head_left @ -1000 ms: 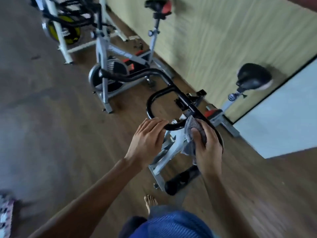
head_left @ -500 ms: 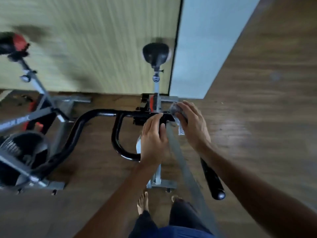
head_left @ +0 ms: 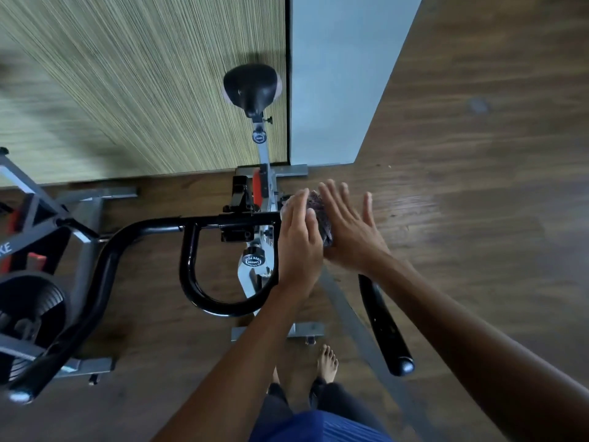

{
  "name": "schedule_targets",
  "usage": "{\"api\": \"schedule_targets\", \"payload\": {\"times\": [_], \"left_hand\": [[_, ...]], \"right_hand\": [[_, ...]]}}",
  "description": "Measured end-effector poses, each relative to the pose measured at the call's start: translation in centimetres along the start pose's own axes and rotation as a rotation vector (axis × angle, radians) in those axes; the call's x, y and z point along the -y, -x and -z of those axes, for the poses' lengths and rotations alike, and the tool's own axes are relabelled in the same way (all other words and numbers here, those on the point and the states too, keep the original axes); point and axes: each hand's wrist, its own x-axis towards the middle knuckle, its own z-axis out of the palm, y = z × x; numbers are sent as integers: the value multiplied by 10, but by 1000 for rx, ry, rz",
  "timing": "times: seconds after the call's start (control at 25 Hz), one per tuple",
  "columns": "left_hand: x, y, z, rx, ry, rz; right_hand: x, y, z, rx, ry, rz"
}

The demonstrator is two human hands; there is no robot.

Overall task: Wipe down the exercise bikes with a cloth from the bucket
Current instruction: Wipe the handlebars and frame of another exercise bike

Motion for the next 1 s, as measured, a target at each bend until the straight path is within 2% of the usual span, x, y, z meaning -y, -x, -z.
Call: {"api": "schedule_targets", "payload": {"times": [0.08,0.16,0.24,0.32,0.48,0.6,0.84,1.0], "left_hand": [[6,-2,-13,38,-286,-61],[12,-2,-29,-28,-469,-138],[18,-6,-46,-158,-422,-190],[25,-6,-58,-255,-388,-255],[42,-13,-51,-279,-461,-468],[36,-13,-59,-345,-410,-387],[37,-13,-61,-136,-270,-587],[32,-10,-61,-126,-247,-561]], "right_hand": [[-17,22,7,-50,-210,-162],[-29,50,7,-155,-501,-291],[-35,72,0,-192,-681,-353],[-36,83,-9,-174,-752,-372],[-32,87,-13,-141,-834,-390],[-26,97,-12,-133,-900,-372],[7,140,5,-226,-1073,-484],[43,176,13,-461,-1028,-632]]}}
